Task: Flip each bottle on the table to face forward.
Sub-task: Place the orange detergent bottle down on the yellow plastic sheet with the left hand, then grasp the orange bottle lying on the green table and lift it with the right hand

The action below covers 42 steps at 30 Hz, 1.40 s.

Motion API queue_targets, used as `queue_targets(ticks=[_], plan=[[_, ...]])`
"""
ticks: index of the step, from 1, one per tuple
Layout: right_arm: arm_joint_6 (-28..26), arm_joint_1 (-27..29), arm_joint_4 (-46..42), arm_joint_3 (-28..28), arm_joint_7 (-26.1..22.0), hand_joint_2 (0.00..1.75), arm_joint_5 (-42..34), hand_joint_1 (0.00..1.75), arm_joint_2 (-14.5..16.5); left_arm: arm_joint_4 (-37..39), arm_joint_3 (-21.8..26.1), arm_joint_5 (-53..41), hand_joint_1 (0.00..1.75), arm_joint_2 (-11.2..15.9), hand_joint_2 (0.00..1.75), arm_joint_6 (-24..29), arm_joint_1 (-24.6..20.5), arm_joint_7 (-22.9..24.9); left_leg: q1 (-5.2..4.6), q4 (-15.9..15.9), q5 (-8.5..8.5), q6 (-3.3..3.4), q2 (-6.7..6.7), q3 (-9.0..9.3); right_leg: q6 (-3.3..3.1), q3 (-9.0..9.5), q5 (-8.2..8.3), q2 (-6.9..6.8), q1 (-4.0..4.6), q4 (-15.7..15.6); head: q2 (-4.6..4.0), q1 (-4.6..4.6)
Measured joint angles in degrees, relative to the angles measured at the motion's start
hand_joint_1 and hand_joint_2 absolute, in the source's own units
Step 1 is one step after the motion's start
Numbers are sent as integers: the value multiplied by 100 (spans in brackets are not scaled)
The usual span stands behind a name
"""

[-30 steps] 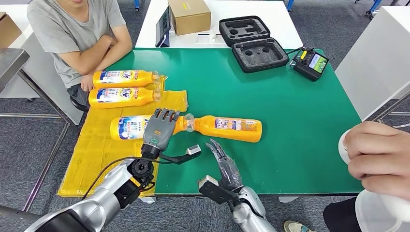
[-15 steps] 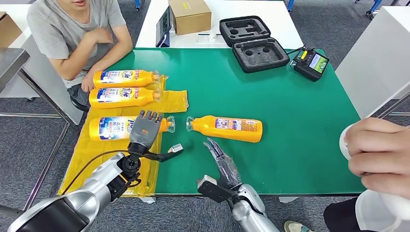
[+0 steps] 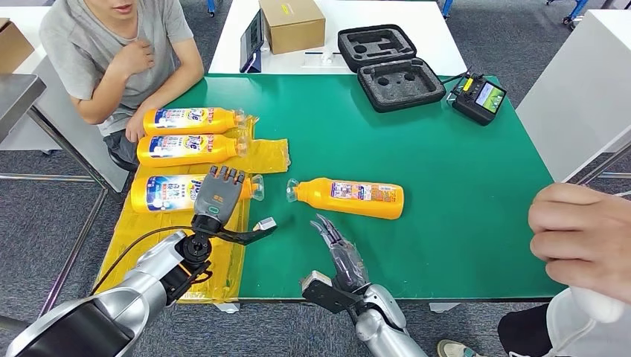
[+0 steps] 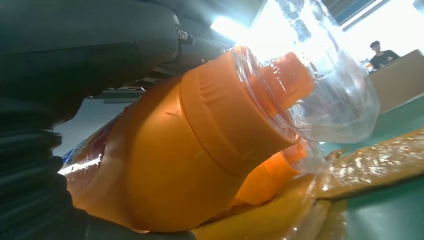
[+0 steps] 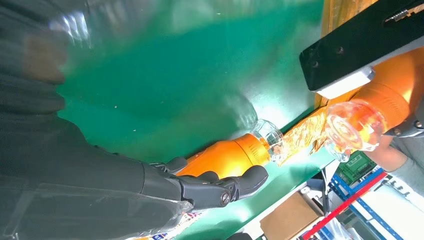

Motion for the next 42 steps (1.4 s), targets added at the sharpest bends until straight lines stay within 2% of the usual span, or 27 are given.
queue_targets(ticks=[4, 8, 10, 17, 18, 19, 22, 23, 24, 42], plan=[[-1, -9, 9, 4, -8, 175, -7, 0, 2, 5, 27, 12, 175, -3, 175, 20, 10, -99, 0, 0, 0, 0, 0, 0, 0, 0, 0, 0, 0, 0, 0, 0], [-20, -81, 114, 53, -66, 175, -87, 0, 3, 33, 490, 312, 175, -108, 175, 85, 187, -909, 0, 0, 0, 0, 0, 0, 0, -1, 0, 0, 0, 0, 0, -1], [-24, -103, 154, 81, -72, 175, -119, 0, 2, 37, 675, 482, 175, -138, 175, 74, 237, -1133, 0, 0, 0, 0, 0, 0, 0, -1, 0, 0, 0, 0, 0, -1], [-33, -153, 240, 181, -73, 175, -247, 0, 2, 61, 1079, 706, 175, -151, 175, -26, 309, -1388, 1, 0, 0, 0, 1, 0, 0, 0, 0, 0, 1, 0, 0, 0], [-34, -162, 251, 203, -74, 175, -266, 0, 2, 69, 1126, 713, 170, -151, 175, -32, 310, -1397, 1, 0, 0, 0, 1, 0, 0, 0, 0, 1, 1, 0, 0, 0], [-36, -171, 263, 222, -74, 175, -285, 0, 2, 77, 1167, 709, 155, -151, 175, -37, 311, -1396, 1, 0, 0, 0, 1, 0, 0, 0, 0, 1, 1, 0, 0, 0], [-41, -200, 296, 262, -76, 175, -331, 0, 2, 98, 1270, 642, 34, -151, 175, -42, 314, -1332, 1, 0, 0, 0, 1, 0, 0, 0, 0, 1, 1, 0, 0, 0], [-44, -209, 306, 275, -76, 175, -337, 0, 2, 107, 1297, 608, 6, -151, 175, -41, 316, -1302, 1, 0, 0, 0, 1, 0, 0, 0, 0, 1, 1, 0, 0, 0], [-46, -215, 314, 290, -77, 175, -341, 0, 2, 115, 1320, 571, 2, -151, 175, -41, 317, -1270, 1, 0, 0, 0, 1, 0, 0, 0, 0, 1, 1, 0, 0, 0], [-69, -246, 369, 384, -77, 175, -342, 0, 0, 127, 1475, 460, 0, -151, 175, -51, 320, -1171, 1, 0, 0, 0, 1, 2, 0, 0, 0, 2, 1, 0, 0, 0]])
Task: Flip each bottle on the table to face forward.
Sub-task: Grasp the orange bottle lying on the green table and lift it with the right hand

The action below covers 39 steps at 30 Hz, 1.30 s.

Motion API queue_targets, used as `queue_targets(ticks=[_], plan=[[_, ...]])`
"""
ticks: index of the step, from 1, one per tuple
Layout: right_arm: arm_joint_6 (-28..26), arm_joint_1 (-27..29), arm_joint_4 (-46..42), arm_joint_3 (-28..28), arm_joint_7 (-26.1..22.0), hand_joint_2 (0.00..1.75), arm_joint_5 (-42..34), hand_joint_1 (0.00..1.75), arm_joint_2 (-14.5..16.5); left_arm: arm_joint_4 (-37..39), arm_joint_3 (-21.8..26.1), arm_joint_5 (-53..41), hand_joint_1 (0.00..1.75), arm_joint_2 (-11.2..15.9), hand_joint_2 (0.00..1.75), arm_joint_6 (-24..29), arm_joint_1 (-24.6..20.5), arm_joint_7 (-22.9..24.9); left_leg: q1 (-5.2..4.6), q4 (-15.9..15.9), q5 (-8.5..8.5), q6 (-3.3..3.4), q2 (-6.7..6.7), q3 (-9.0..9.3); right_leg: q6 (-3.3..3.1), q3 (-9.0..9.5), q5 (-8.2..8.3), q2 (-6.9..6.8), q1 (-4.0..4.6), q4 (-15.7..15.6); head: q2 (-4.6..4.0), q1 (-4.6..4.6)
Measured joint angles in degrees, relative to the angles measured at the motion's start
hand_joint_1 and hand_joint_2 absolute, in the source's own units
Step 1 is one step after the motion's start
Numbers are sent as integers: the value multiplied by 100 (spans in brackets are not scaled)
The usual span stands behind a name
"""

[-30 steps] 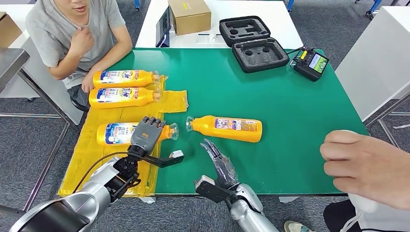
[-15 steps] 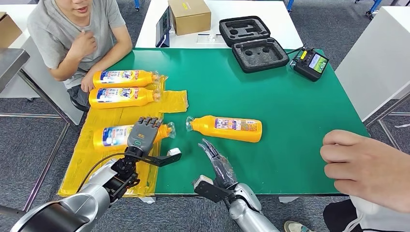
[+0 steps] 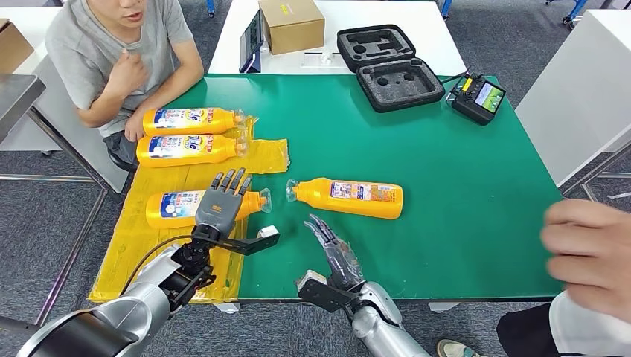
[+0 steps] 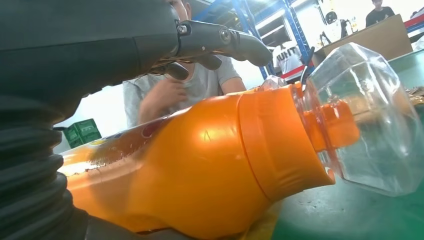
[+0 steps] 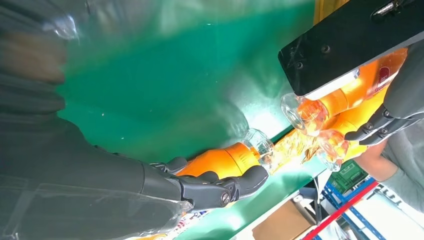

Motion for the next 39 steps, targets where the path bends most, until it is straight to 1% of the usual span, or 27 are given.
queue_targets(ticks=[6, 10, 13, 16, 20, 24, 27, 31, 36, 39], plan=[[-16, 0, 2, 3, 0, 175, -9, 0, -8, 0, 92, 13, 0, 0, 175, -76, -1, -73, 0, 0, 0, 0, 0, 1, 0, 0, 0, 0, 0, 0, 0, 0], [-27, 1, 16, 3, 0, 175, -42, 0, -16, 0, 122, -1, 0, -8, 175, -37, 2, -150, 0, 0, 0, 0, 0, 1, 0, 0, 0, 0, 0, 0, 0, 0], [-66, 9, 20, 3, 0, 175, -86, 0, -28, -30, 239, 122, 0, -50, 175, 57, 46, -504, 0, 0, 0, 0, 0, 2, 0, 0, 0, -1, 0, 0, 0, -1], [-94, 46, 18, 3, 0, 175, -103, 0, -46, -210, 402, 352, 0, -124, 175, -64, 207, -953, -1, 0, 0, 0, -2, 2, 0, 1, -1, -4, -1, 0, 0, 0], [-145, 167, -13, -5, 0, 175, -100, 0, -90, -850, 531, 715, 0, -173, 175, -559, 609, -1501, -3, 0, -3, 0, -2, 1, 0, 4, -3, -3, -3, -1, 0, -1], [-211, 325, -103, -44, 0, 175, -98, 0, -155, -1656, 542, 1081, 0, -130, 175, -870, 1102, -1854, -3, 0, -5, 0, -2, 1, -1, 4, -3, -3, -3, -3, 0, 0], [-233, 405, -156, -57, 0, 175, -89, 0, -197, -2116, 540, 1171, 0, -81, 175, -941, 1391, -1920, -2, -1, -4, -1, -2, 2, -1, 4, -3, -3, -2, -3, 0, 0], [-243, 442, -201, -61, 0, 175, -48, 0, -221, -2524, 534, 1301, 0, -21, 175, -881, 1649, -1950, 0, -1, -2, -2, -1, 2, -2, 3, -3, -2, 0, -2, 0, -1], [-245, 448, -241, -91, 0, 175, 58, 0, -222, -2856, 513, 1376, 0, 43, 175, -657, 1853, -1948, 0, -1, -1, -2, -1, 1, -2, 2, -2, -3, -1, -2, 0, -1], [-313, 454, -303, -97, 57, 175, 273, 0, -220, -3085, 504, 1271, 0, 73, 175, -319, 1960, -1883, 0, -1, -1, -2, -1, 1, -1, 1, -3, -2, -1, -2, 0, -1]])
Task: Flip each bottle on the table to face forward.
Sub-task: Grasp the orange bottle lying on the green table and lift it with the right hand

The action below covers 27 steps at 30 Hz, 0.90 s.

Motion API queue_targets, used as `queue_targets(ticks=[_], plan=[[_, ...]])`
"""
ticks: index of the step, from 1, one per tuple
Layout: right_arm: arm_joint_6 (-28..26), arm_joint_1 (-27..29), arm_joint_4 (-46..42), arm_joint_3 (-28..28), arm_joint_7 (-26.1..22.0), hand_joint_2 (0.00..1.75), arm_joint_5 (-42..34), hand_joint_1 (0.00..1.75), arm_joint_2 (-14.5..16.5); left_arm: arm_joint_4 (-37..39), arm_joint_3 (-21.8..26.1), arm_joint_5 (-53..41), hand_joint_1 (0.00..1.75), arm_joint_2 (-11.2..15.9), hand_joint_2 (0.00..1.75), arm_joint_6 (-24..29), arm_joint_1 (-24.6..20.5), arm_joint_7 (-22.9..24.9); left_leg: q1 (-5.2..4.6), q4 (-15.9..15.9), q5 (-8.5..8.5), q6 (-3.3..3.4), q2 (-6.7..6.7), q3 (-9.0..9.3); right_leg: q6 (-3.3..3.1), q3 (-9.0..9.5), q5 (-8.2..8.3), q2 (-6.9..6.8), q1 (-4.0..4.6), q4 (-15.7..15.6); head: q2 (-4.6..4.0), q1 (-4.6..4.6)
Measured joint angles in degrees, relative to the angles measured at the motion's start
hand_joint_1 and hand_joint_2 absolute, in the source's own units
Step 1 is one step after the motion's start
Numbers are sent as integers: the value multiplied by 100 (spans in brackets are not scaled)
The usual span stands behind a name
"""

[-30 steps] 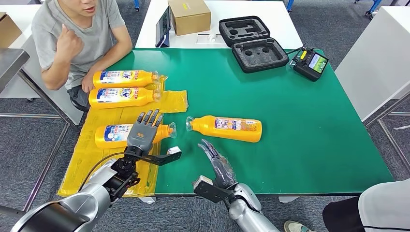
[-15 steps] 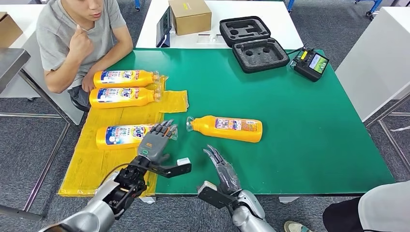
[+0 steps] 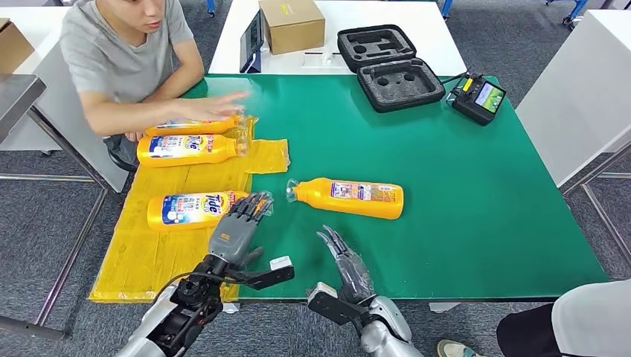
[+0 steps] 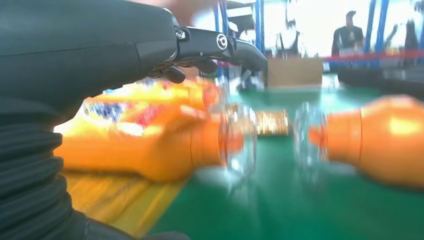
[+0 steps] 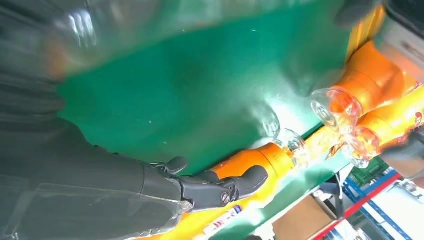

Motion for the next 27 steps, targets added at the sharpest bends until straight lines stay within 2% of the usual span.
queue_targets(ticks=[3, 6, 12, 17, 22, 27], plan=[[-168, 30, -115, 1, 144, 175, 337, 0, 1, -297, -8, -59, 0, 4, 175, 320, 134, -19, -1, 0, -1, 0, -1, -1, 0, -2, 0, 0, -1, 0, 0, -1], [-408, 97, -307, 8, 385, 175, 835, 0, -27, -623, -42, 151, 0, -8, 175, 574, 278, -281, -1, 0, -1, 0, 0, -1, 0, -3, 0, 0, -1, -1, 0, -1], [111, 445, -1625, -42, 1165, 175, 1706, 0, -397, -1456, -196, 820, 0, -92, 175, 710, 687, -888, -4, 0, -2, 1, -1, -4, 1, -5, 0, -1, -3, -2, 0, -1], [395, 489, -2361, -179, 1340, 175, 1821, 0, -764, -1923, -209, 1113, 0, -179, 175, 722, 886, -1213, -6, 0, -3, 2, -1, -4, 2, -4, 1, -1, -3, -3, 0, 1], [506, 428, -2583, -242, 1408, 175, 1794, 0, -954, -2131, -199, 1402, 0, -251, 175, 723, 955, -1524, -4, 0, -2, 2, 0, -4, 2, -3, 2, -1, -1, -2, 0, -2], [761, -241, -2156, -450, 1364, 175, 1592, 0, -1273, -2323, -239, 1801, 0, -362, 175, 724, 1021, -1727, -7, 1, 1, 6, 1, -4, 6, -3, 6, 1, -4, -2, 0, -1]])
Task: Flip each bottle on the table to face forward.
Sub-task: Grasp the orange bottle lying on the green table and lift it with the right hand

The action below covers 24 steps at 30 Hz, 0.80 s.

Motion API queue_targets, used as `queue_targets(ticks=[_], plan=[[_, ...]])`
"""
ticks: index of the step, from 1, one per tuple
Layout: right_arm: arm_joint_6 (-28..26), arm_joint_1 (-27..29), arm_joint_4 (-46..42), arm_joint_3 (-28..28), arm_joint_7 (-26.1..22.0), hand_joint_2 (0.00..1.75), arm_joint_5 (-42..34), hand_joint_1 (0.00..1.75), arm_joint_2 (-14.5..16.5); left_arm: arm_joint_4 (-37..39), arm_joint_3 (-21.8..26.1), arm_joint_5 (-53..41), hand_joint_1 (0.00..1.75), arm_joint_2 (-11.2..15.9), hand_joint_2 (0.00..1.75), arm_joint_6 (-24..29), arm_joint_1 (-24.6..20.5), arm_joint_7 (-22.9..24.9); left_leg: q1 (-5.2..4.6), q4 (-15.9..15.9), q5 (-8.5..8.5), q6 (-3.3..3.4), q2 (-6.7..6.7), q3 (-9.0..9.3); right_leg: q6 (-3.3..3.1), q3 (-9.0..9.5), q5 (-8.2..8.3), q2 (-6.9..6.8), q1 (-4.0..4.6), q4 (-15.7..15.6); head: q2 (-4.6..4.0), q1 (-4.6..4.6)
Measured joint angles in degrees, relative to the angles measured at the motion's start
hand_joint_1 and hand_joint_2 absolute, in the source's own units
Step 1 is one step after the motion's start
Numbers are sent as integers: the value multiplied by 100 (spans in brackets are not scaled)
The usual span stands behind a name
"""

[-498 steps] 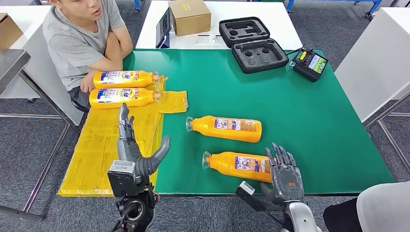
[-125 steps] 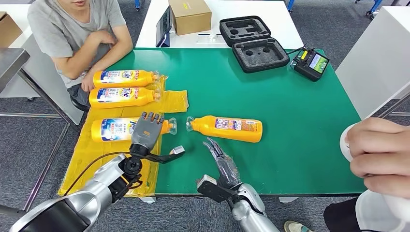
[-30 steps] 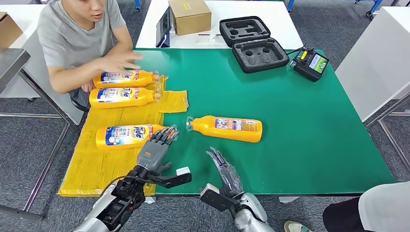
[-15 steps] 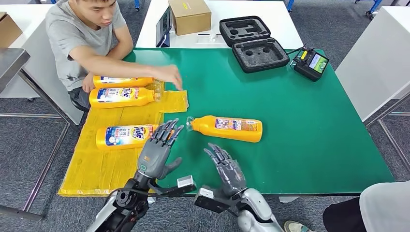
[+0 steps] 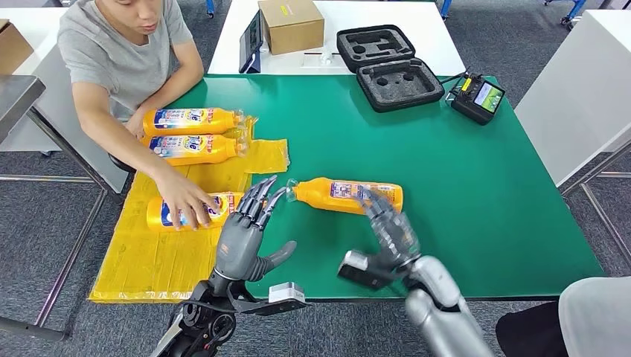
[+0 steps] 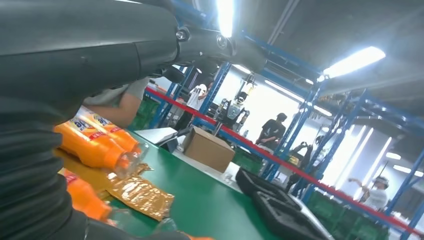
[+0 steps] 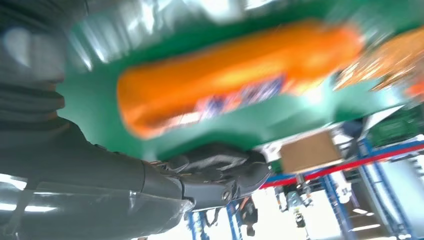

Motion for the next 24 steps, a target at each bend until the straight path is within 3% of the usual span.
queue_targets(ticks=[9, 24], plan=[[356, -1039, 1159, -218, -19, 175, -134, 0, -338, -18, -321, 305, 0, -37, 175, -50, -148, -13, -4, 3, 4, 7, -1, -1, 7, 0, 5, -2, -2, 0, 0, -2], [958, -2403, 2913, -170, 168, 175, -75, 0, -421, 194, -630, 1036, 0, -118, 175, -193, -402, -287, -5, 3, 7, 10, -2, -5, 12, -1, 8, -2, -3, 0, 0, -1]])
